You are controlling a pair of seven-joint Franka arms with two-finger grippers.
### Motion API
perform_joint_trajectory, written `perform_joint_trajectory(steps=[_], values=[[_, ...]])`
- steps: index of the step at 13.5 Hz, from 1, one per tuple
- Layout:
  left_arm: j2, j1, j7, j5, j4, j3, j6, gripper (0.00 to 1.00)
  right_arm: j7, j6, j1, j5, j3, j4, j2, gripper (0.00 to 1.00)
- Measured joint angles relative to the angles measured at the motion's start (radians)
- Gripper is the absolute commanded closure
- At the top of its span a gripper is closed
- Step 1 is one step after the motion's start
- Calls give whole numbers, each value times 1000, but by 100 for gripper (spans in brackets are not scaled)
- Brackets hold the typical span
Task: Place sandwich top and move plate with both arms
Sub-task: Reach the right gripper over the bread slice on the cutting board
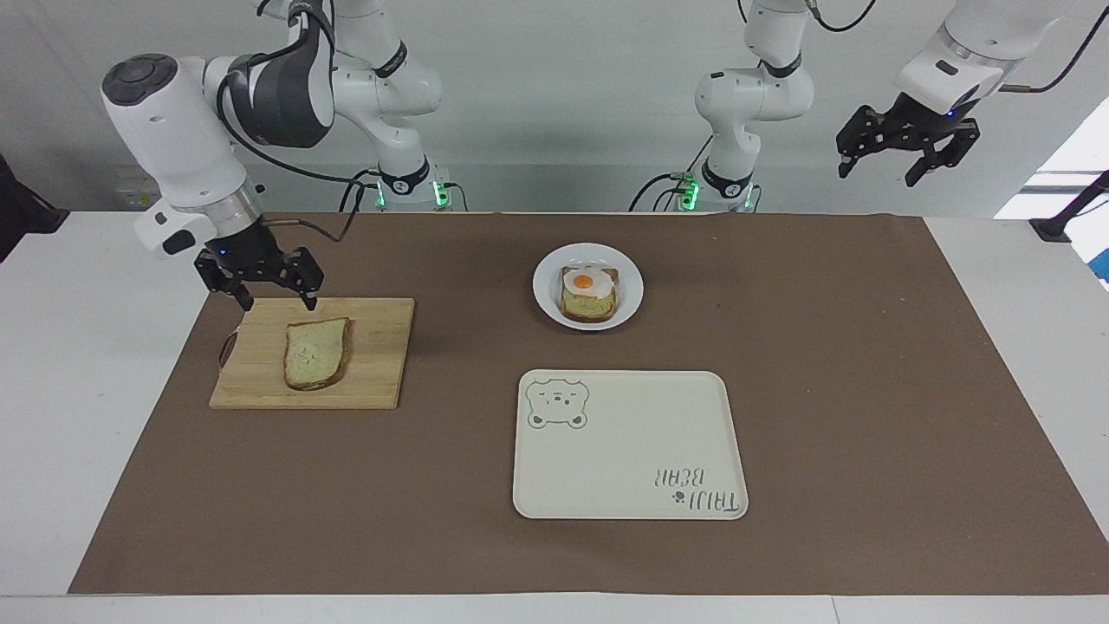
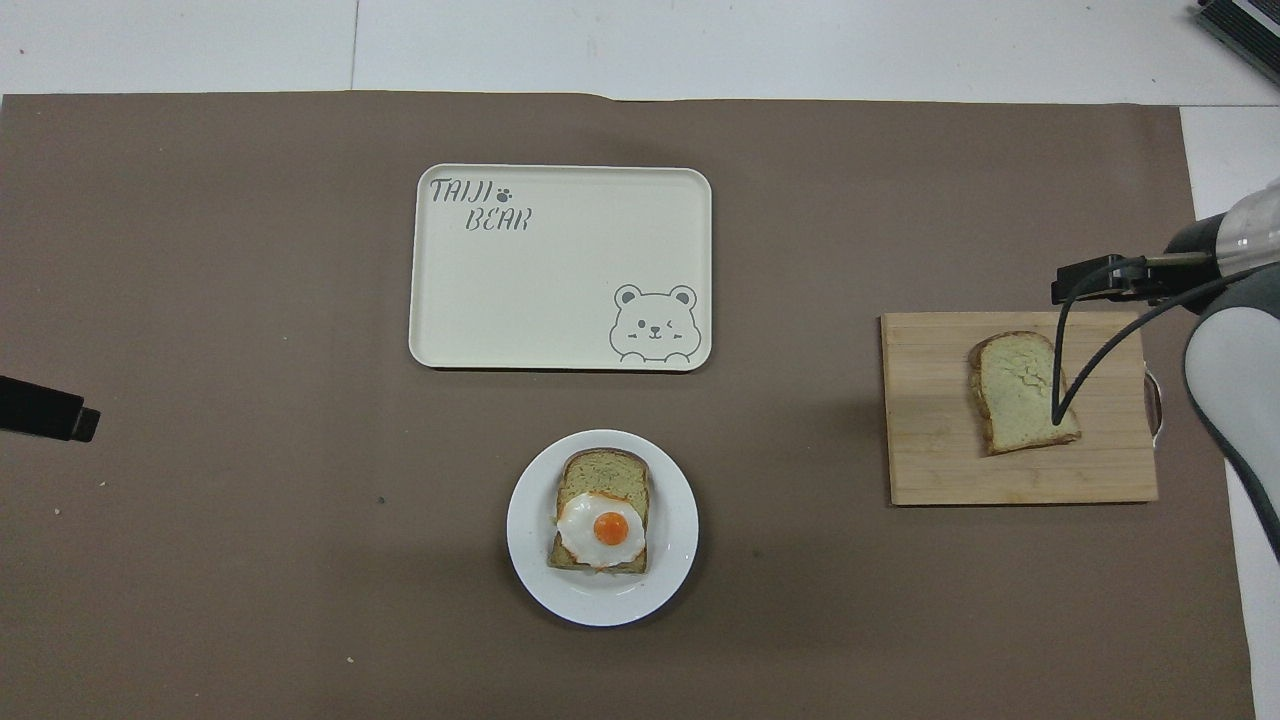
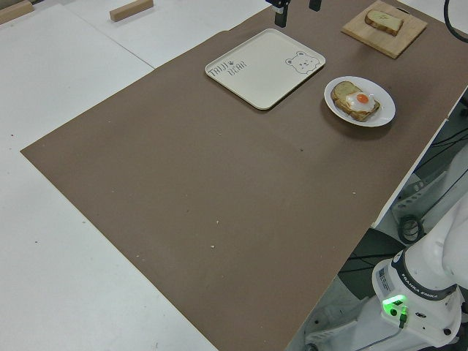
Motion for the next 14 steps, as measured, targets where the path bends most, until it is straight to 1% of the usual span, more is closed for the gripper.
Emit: perform_joint_trajectory(steps=[1,4,5,7,9,12,14], values=[[0,0,0,-2,0,0,0,0,0,11,-5,0,0,-10,7,0],[0,0,0,-2,0,0,0,0,0,135,-12,0,0,-61,52,0],[0,0,0,-2,0,0,0,0,0,159,-12,0,0,-67,69,0],[0,0,0,-2,0,1,-2,0,0,171,-20,0,0,-71,91,0],[0,0,0,-2,0,1,-2,0,-2,171,-55,9,0,-77,114,0],[0,0,0,-2,0,4,-2,0,-109,187,-116,74,0,-106,164,0],[0,0,0,-2,0,6,-2,0,-193,221,-161,112,-1,-139,178,0]])
